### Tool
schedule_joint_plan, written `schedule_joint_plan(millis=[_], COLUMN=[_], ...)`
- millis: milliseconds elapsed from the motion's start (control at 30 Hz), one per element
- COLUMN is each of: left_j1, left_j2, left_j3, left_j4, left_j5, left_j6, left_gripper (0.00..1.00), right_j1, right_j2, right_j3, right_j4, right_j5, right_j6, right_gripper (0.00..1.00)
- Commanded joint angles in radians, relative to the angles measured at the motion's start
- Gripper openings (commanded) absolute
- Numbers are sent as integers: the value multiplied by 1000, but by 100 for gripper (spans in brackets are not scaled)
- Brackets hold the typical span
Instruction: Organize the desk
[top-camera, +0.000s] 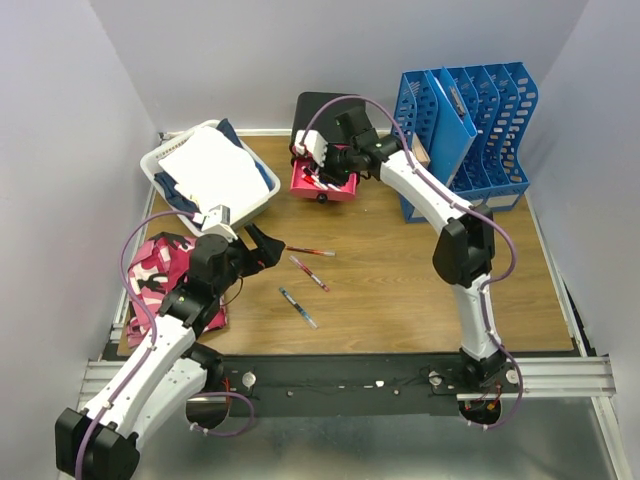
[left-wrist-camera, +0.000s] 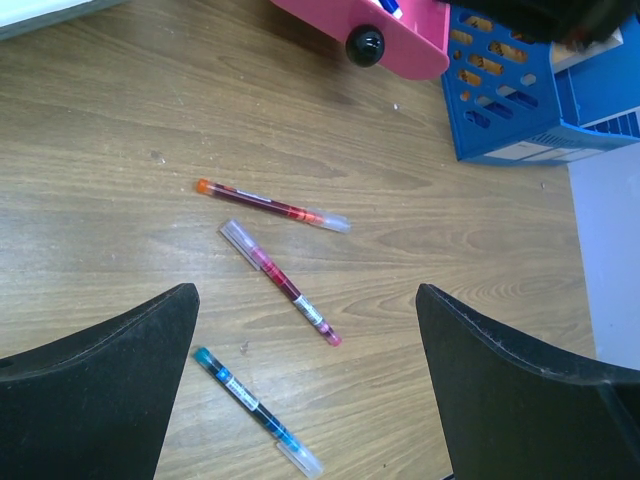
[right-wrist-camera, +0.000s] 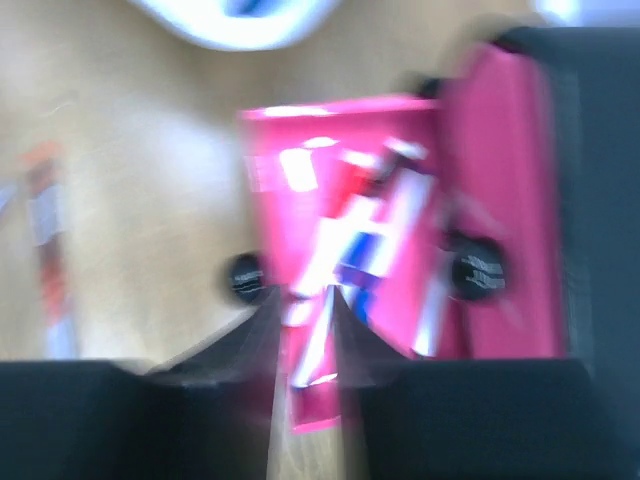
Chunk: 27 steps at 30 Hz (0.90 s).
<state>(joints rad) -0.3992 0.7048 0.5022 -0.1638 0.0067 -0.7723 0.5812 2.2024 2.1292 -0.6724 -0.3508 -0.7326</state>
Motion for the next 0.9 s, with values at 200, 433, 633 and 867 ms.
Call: schedule_joint_plan(millis=[200, 433, 633, 867], left_j1=[8, 8, 8, 8], left_j2=[15, 16, 28, 103], left_j3=[2, 4, 2, 10], left_j4=[12, 15, 32, 112], left_j5=[-22, -14, -8, 84], left_j6=[7, -1, -15, -48], left_gripper=[99, 99, 99, 99], right_j1=[22, 35, 40, 40], right_j2=[52, 99, 91, 105], right_j3=[-39, -66, -123, -117], right_j4=[-297, -22, 317, 398], right_j5=[-122, 125, 381, 421], right_j6=[-317, -145, 7, 21], right_gripper=[0, 4, 44, 84])
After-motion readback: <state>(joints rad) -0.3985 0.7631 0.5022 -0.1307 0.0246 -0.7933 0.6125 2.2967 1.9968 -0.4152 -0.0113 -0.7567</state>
